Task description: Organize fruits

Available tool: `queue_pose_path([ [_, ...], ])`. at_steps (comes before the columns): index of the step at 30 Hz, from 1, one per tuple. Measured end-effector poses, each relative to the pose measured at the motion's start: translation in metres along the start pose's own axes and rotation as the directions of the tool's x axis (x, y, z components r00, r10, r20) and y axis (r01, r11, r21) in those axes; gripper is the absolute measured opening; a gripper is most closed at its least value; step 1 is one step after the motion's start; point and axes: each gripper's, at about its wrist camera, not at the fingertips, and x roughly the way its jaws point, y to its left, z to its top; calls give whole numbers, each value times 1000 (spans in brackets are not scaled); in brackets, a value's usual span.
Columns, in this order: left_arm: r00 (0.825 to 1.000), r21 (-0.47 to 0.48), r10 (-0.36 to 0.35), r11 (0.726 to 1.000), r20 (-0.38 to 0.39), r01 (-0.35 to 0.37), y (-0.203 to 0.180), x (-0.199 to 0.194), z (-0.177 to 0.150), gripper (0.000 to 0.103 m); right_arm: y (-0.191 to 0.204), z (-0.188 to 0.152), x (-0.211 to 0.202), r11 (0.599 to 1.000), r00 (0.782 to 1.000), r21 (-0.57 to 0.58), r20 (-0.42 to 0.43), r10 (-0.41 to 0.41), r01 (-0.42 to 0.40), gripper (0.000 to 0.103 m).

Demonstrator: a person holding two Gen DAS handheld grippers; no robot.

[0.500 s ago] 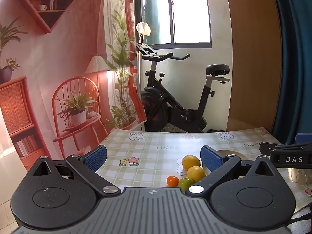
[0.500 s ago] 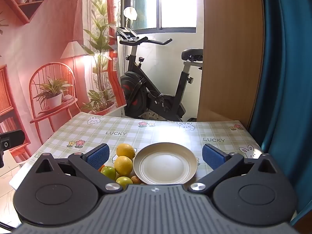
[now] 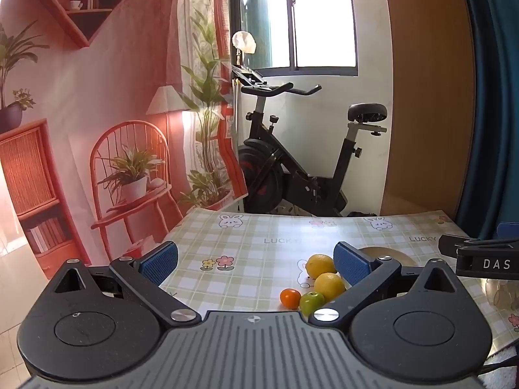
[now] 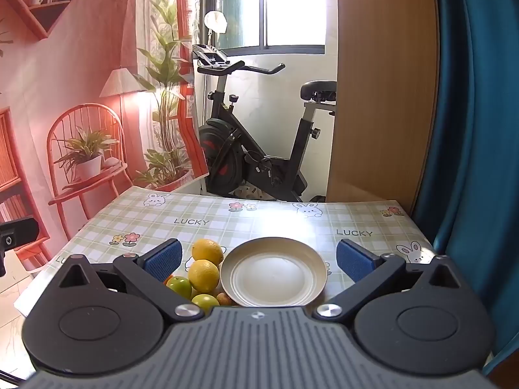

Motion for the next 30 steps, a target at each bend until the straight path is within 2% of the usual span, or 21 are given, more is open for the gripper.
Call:
queue_pose_path([
  [30,1000,-6,5,1000,-9,-5,0,3,-1,103,0,0,-1,1000,1000,0,-2,0,0,103],
])
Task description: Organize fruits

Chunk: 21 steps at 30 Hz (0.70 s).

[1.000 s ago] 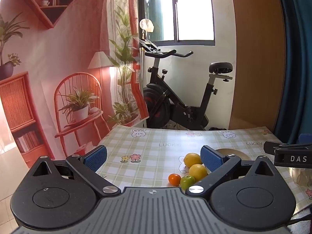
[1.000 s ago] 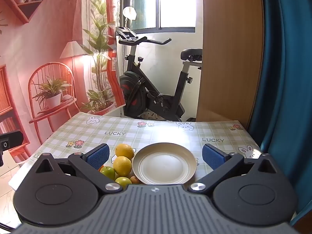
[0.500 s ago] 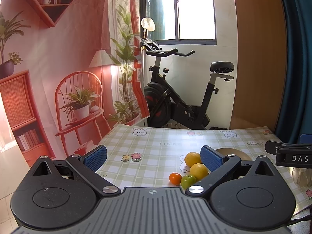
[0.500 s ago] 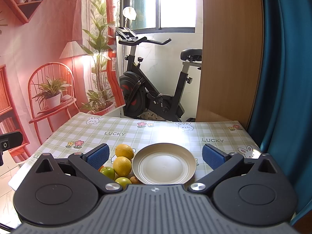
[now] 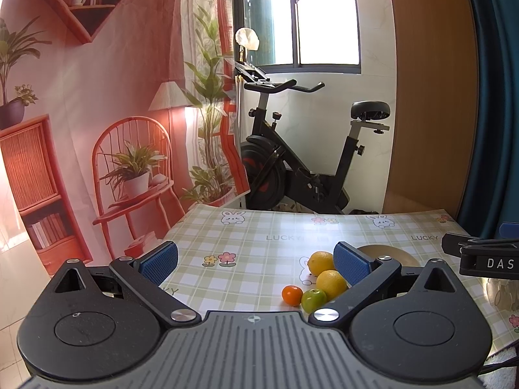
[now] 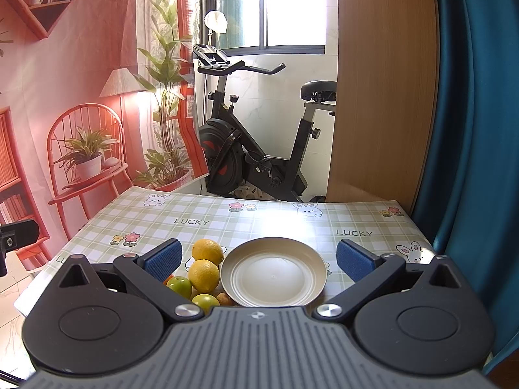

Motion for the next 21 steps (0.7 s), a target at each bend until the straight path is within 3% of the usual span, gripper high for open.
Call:
queue_pose_path([
  [21,1000,-2,1,1000,-3,-1,0,2,-2,103,0,0,0,1000,1000,0,-1,0,0,103],
])
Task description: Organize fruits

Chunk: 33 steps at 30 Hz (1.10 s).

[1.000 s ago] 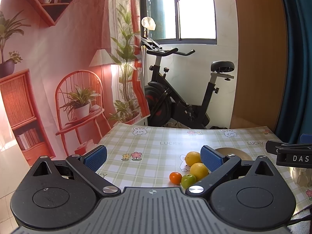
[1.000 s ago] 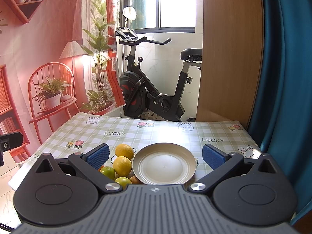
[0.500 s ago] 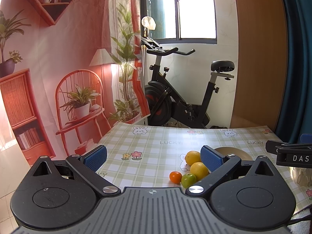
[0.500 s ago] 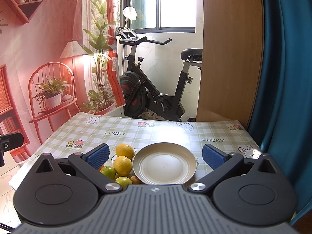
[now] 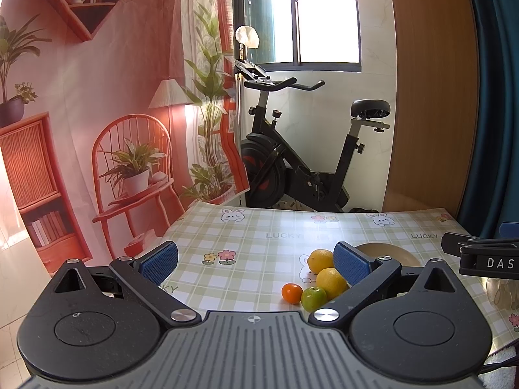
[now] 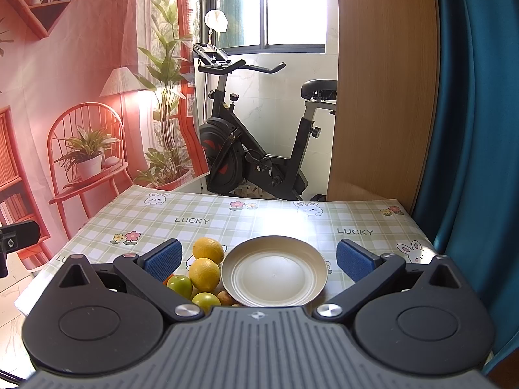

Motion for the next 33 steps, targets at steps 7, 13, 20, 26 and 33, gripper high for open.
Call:
queue_pose_path([
  [7,1000,0,-1,1000,-2,1,0,0,0,103,0,0,0,1000,1000,0,-1,0,0,103],
  [13,1000,-1,-2,1000,-3,2,0,1,0,103,0,0,0,1000,1000,0,-1,0,0,103],
  [20,1000,-6,2,1000,-9,-2,2,0,-5,103,1,-1,0,1000,1000,0,-1,0,0,103],
  [26,1000,-7,2,1000,-11,-2,2,0,-4,103,1,-1,0,1000,1000,-1,-1,0,0,103],
  [33,1000,-57,2,998,-16,-3,12,8,4,103,1,0,1,1000,1000,0,8,8,-8,103],
])
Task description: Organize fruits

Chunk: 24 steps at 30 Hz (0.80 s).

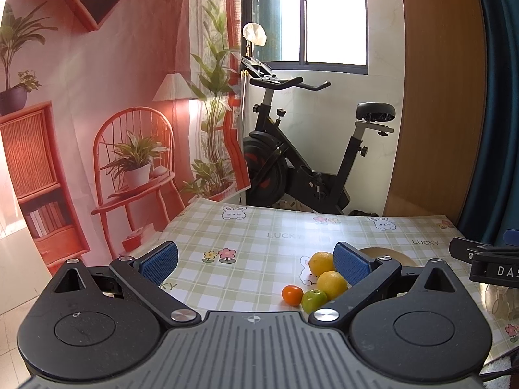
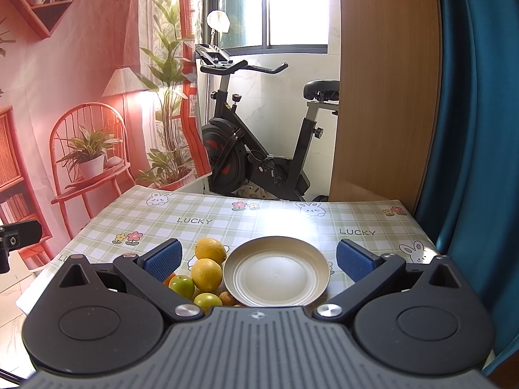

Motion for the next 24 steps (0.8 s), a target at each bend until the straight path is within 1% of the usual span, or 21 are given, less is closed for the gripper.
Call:
queue_pose_path([
  [3,999,-42,30,999,28,-29,7,4,2,103,-3,3,-3,1000,998,1,55,8,-8,103],
  [7,995,-23,58,998,82,-56,5,11,5,103,-9,4,4,1000,993,10,118,14,-16,103],
  [11,992,-25,77,997,98,-75,4,23,8,103,-15,10,18,999,987,2,154,39,-39,103],
  [13,990,-21,92,996,111,-90,3,29,8,103,-16,10,24,998,980,1,190,64,-65,103],
  [14,988,-16,99,995,120,-98,1,33,8,103,-16,8,27,996,971,-4,221,90,-91,103],
  [17,985,4,113,993,133,-115,-4,42,7,103,-15,5,34,993,955,-16,274,114,-115,103],
  [18,985,16,113,993,128,-116,-5,48,7,103,-14,3,36,993,953,-16,279,117,-117,103],
  [20,989,32,97,994,111,-101,-7,58,6,103,-10,2,46,991,959,-25,253,131,-129,103],
  [21,991,32,80,996,104,-83,-6,64,4,103,-7,0,52,991,964,-31,232,132,-128,103],
  [24,993,25,25,999,112,-28,-4,75,-2,102,-1,-6,68,991,968,-33,209,137,-133,103],
])
